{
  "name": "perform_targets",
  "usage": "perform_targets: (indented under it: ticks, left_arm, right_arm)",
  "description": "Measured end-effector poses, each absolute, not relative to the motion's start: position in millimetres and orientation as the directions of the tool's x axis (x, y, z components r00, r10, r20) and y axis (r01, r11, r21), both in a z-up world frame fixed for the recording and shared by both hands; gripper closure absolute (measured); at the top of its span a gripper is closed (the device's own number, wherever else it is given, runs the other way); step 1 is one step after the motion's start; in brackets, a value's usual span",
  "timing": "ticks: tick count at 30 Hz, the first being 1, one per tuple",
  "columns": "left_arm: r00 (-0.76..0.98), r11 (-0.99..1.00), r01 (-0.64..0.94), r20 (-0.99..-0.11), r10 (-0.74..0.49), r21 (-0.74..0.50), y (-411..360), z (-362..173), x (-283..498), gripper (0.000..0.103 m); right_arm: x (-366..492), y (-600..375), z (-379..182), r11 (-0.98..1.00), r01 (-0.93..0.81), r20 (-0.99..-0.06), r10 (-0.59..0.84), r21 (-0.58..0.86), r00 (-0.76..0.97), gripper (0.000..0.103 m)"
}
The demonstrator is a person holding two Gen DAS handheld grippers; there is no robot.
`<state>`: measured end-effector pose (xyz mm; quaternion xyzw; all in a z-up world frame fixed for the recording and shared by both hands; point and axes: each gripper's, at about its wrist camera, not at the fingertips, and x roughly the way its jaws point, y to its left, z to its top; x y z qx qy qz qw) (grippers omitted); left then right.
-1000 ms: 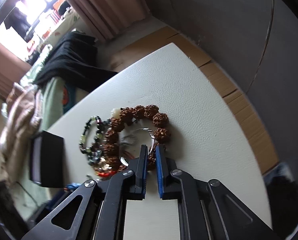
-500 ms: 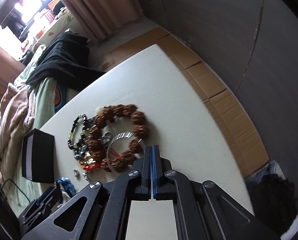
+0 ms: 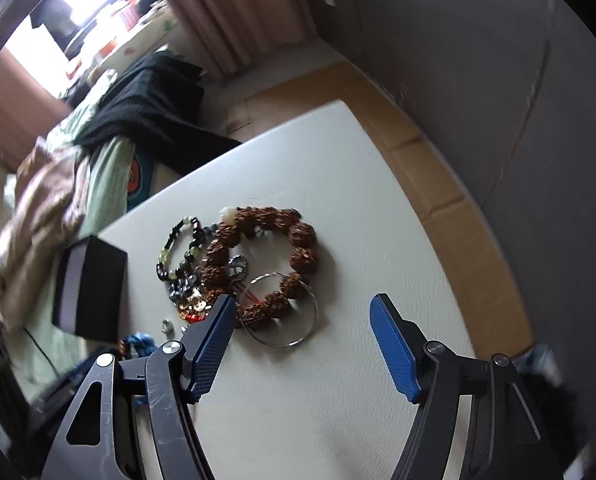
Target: Organize jewelry
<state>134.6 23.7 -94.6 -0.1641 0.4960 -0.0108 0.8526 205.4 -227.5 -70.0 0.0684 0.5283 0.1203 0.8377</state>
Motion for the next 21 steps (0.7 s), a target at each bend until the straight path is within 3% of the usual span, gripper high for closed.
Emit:
perform_targets:
  ticks: [8, 12, 13, 14, 15, 16, 17, 18, 21]
  left_arm:
    - [0.478, 0.952, -0.135, -0.86, -0.18, -0.275, 19.7, -102.9, 139.5, 0.063]
    - [0.452, 0.959, -0.136, -0.877, -0.165, -0.25, 13.8, -111.7, 143.8, 0.063]
    - [0.446, 0.958, -0.137, -0.879, -0.166, -0.25, 13.2, -113.9, 144.7, 0.063]
    - [0.45, 0.957, -0.139, -0.877, -0.168, -0.254, 13.1, -114.2, 144.7, 0.063]
    - [0.454, 0.956, -0.141, -0.875, -0.167, -0.256, 13.1, -113.6, 144.6, 0.063]
    - [0.459, 0.955, -0.141, -0.872, -0.168, -0.259, 13.2, -112.4, 144.1, 0.067]
    - [0.463, 0.953, -0.14, -0.869, -0.175, -0.267, 13.7, -111.3, 143.5, 0.084]
    - [0.46, 0.95, -0.143, -0.869, -0.184, -0.276, 14.8, -110.4, 142.4, 0.089]
    - [0.479, 0.939, -0.147, -0.853, -0.207, -0.31, 18.9, -103.5, 137.2, 0.09]
  right_arm:
    - [207.2, -195.6, -93.6, 0.942, -0.324, -0.906, 0.212, 0.089, 0.368, 0.034]
    - [210.5, -198.4, -99.7, 0.938, -0.33, -0.896, 0.234, 0.106, 0.377, 0.035]
    - [211.0, -200.7, -99.0, 0.939, -0.325, -0.893, 0.241, 0.115, 0.379, 0.037]
    - [210.8, -202.4, -97.7, 0.937, -0.325, -0.892, 0.249, 0.125, 0.377, 0.048]
    - [210.1, -204.9, -96.2, 0.935, -0.326, -0.89, 0.263, 0.14, 0.372, 0.052]
    - [209.3, -205.2, -94.6, 0.936, -0.326, -0.889, 0.257, 0.132, 0.379, 0.052]
    - [208.6, -204.6, -93.3, 0.937, -0.328, -0.887, 0.249, 0.12, 0.388, 0.052]
    - [206.6, -204.9, -91.7, 0.936, -0.332, -0.886, 0.247, 0.115, 0.391, 0.052]
    - [204.9, -208.2, -86.4, 0.937, -0.324, -0.883, 0.258, 0.13, 0.393, 0.052]
